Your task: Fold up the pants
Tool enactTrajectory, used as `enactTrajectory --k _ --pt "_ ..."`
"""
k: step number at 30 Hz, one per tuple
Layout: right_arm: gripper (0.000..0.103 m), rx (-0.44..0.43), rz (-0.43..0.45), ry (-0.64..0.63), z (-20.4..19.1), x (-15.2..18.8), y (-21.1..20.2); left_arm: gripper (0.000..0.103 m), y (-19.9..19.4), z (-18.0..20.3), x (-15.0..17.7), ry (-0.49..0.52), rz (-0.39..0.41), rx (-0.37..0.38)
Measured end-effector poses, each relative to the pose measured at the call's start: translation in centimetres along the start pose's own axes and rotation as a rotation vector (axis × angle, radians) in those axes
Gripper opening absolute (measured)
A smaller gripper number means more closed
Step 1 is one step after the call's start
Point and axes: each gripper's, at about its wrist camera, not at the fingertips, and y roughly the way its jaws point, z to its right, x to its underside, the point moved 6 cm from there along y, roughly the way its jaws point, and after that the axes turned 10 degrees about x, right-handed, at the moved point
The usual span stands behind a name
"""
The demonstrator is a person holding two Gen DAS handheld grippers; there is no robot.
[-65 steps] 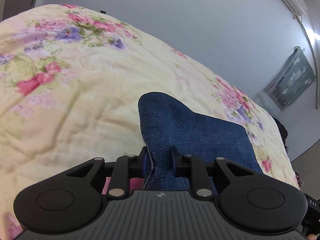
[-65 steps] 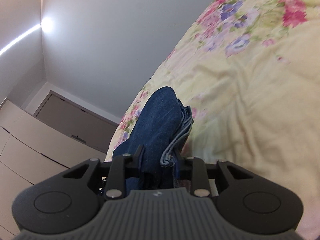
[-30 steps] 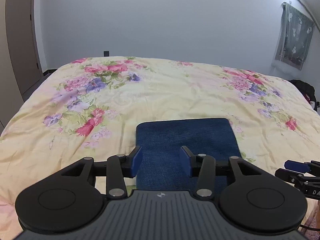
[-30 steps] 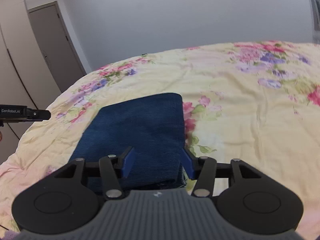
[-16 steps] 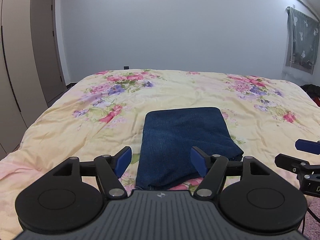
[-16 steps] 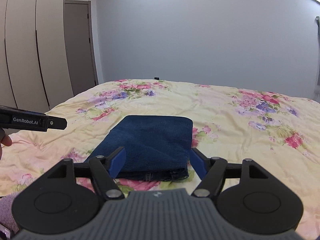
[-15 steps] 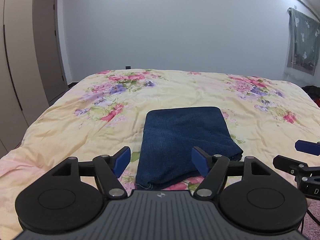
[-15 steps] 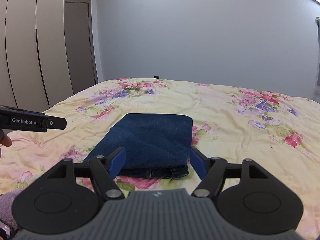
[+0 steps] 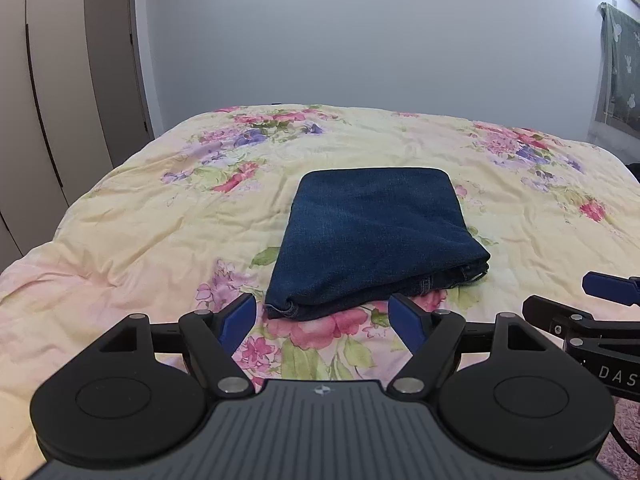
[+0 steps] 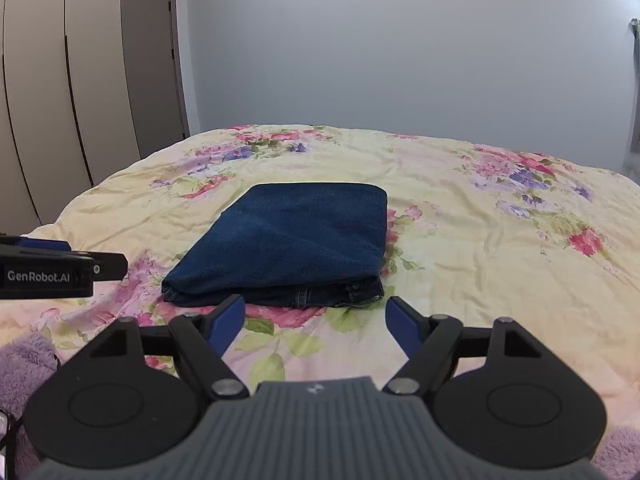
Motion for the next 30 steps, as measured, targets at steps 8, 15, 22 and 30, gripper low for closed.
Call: enactTrajectory --k 8,15,22,30 --pt "0.079 0.003 0.008 -0.004 -0.06 -0.07 -0.17 0.088 0.24 0.5 0.09 0.007 -0.014 0.007" --pt "0.079 0.001 0.01 -0.011 -0.21 -0.05 -0.24 0.088 0.2 0.41 0.11 0.005 -0.014 0.006" --pt "0.081 0.006 0.013 -0.009 -0.13 -0.12 -0.29 0.088 0.28 0.35 0.06 0.017 -0.02 0.005" --pt "0.081 0.017 0.013 -0.018 -0.26 -0.21 -0.3 0.089 0.31 0.36 0.0 0.018 -0.021 0.004"
